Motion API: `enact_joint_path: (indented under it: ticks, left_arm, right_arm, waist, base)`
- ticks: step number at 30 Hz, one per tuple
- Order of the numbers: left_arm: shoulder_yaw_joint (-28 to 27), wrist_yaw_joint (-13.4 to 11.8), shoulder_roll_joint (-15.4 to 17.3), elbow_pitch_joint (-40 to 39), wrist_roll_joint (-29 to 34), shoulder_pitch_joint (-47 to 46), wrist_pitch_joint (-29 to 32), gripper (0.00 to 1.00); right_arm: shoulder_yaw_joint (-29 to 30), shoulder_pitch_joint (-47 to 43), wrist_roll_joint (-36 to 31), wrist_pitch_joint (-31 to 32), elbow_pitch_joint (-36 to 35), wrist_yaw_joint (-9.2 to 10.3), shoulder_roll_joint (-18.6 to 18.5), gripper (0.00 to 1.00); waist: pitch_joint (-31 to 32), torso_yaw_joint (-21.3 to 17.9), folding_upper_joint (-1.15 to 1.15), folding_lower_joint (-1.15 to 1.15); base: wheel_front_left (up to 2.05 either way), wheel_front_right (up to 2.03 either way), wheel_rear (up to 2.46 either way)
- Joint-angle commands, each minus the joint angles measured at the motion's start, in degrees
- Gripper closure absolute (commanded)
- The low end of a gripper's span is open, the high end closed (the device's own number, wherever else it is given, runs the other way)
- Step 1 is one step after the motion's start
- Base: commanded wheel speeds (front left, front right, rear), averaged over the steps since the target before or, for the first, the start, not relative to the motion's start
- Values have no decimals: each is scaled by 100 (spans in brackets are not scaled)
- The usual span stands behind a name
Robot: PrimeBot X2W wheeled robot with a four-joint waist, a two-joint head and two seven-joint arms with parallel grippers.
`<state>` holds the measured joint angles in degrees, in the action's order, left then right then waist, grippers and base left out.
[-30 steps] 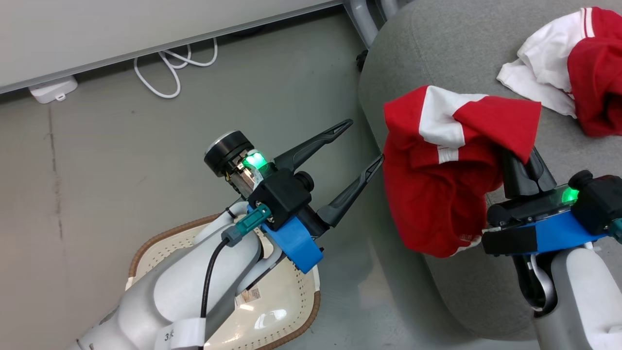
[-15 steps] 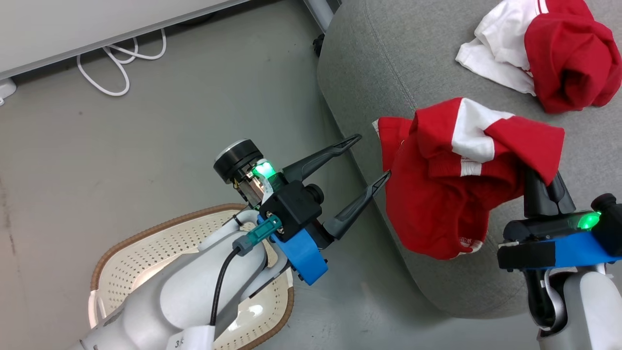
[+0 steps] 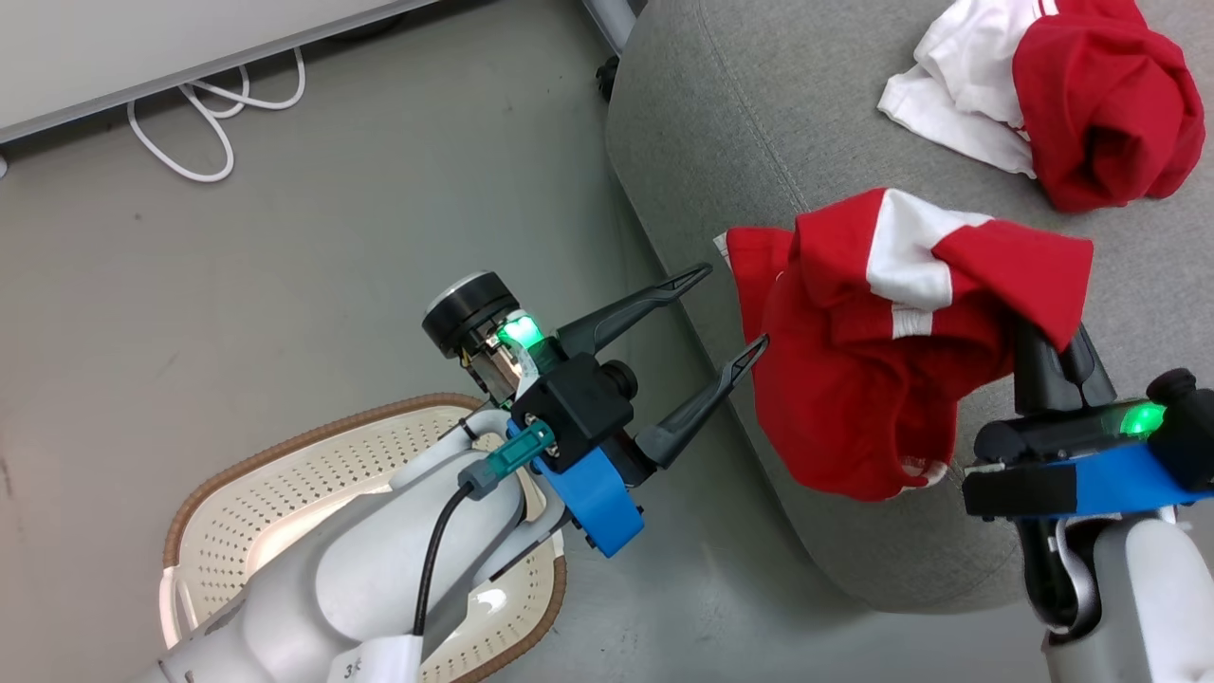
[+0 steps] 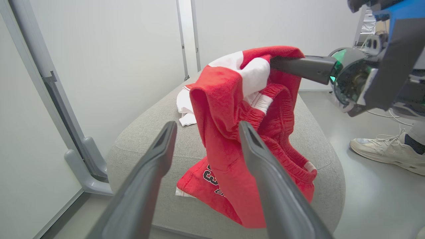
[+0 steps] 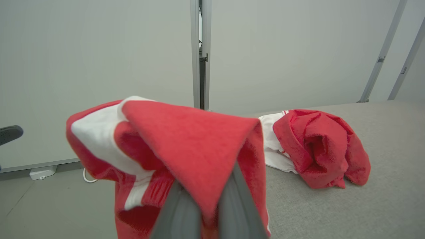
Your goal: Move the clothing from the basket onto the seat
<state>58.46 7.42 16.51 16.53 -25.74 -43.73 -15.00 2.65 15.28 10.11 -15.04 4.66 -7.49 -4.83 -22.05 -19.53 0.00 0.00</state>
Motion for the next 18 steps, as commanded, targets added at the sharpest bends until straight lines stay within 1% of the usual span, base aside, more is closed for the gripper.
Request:
enact_joint_path:
  ticks: [1,5,11,15,18]
  left_arm:
    - [-19,8,14,-12,4,-98,-27,0]
    - [-70,8,41,-32,62,-164,-27,0]
    - [-132,8,169,-45,124,-364,-27,0]
    - [-68,8,284,-52,179,-611,-27,0]
    - [-29,8,363,-47,205,-798,-28,0]
  right_arm:
    - [-19,149,-12,-21,-47,-1,-67,100]
    - [-138,533,-73,-21,-137,-1,-243,100]
    - [-188,1542,-146,-21,-333,-1,-564,100]
    - [-3,2348,-177,-21,-437,-1,-866,100]
    - [371,2975,-120,-20,-473,-1,-1140,100]
  waist:
    - [-36,14,0,0]
    - [-183,24,0,0]
    - [-625,-5,0,0]
    - [-1061,7,0,0]
    - [-1403,23,0,0]
  base:
    - [0,0,0]
    - [0,0,0]
    - [0,0,0]
    - [0,0,0]
    - [0,0,0]
